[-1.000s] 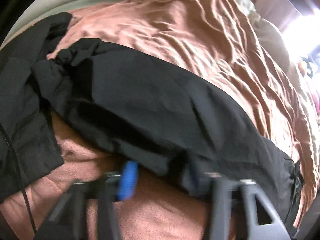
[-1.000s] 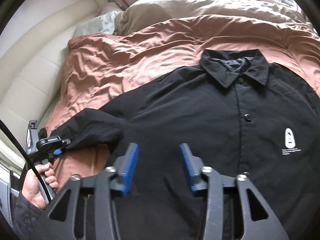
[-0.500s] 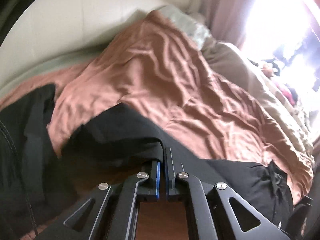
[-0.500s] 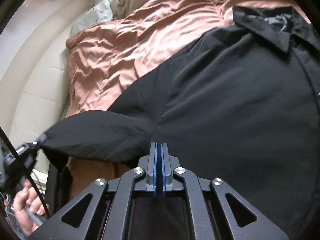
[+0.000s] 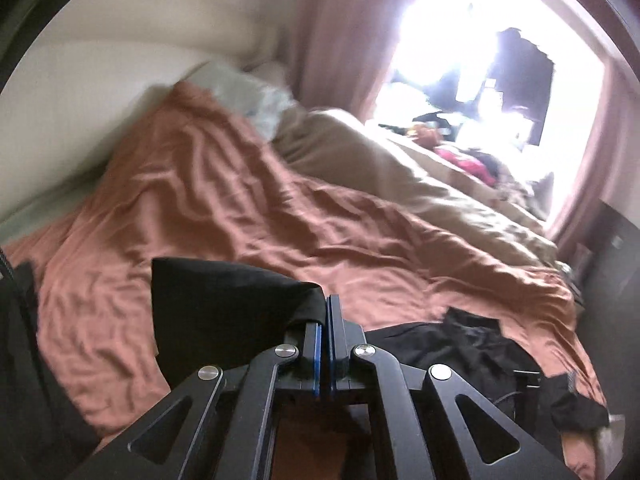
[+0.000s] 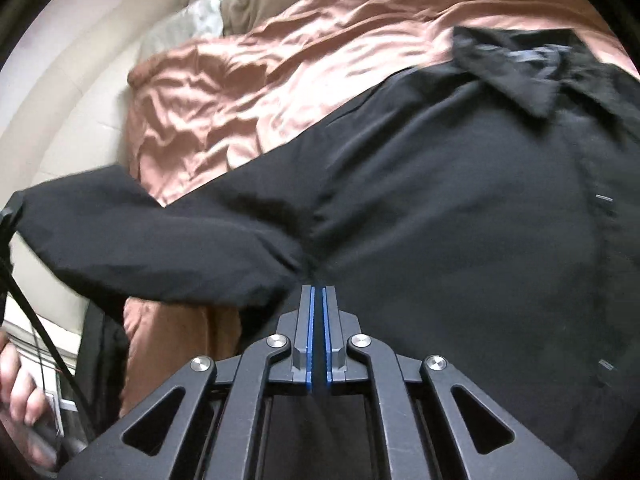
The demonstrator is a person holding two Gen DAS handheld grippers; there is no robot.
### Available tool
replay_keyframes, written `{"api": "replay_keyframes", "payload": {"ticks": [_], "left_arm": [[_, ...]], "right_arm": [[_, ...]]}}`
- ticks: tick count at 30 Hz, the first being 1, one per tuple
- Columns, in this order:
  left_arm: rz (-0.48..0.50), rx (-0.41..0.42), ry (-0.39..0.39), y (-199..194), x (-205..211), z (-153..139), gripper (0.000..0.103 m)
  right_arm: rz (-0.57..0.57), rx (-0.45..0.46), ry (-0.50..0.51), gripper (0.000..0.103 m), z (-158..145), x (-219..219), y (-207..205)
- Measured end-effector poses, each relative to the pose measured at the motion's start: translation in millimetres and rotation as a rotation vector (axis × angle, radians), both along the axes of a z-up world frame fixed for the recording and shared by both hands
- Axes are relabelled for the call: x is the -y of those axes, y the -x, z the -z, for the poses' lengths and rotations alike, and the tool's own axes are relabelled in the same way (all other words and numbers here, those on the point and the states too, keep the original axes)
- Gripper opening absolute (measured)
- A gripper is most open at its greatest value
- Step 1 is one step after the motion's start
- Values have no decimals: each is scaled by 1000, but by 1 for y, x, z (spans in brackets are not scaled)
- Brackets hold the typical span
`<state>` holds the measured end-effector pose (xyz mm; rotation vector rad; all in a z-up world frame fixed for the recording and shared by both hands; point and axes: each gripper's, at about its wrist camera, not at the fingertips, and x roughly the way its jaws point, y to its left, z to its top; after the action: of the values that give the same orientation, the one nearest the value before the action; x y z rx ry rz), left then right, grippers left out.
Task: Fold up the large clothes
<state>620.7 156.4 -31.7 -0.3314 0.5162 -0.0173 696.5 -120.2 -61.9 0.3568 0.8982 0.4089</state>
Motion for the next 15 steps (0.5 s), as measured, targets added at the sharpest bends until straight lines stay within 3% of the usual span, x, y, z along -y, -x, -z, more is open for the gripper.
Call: {"api": "replay_keyframes", "payload": {"ticks": [1, 3, 5, 6, 9, 15], "left_arm": [[28, 12, -6, 0, 9, -4, 2], [70, 27, -18, 0, 25, -9, 2], [118, 42, -12, 2, 41, -13, 2], [149, 48, -13, 3, 52, -15, 2], [207, 63, -26, 6, 75, -23, 2], [360, 53, -78, 11, 132, -31, 2]], "right_arm": [[14, 11, -1, 3, -4, 10, 11], [51, 31, 6, 16, -14, 37, 38], [87, 64, -3, 59, -26, 59, 65], [115, 92, -7, 68, -31, 72, 80], [176, 132, -1, 71, -41, 98, 123], [312, 91, -63, 71, -31, 142, 180]]}}
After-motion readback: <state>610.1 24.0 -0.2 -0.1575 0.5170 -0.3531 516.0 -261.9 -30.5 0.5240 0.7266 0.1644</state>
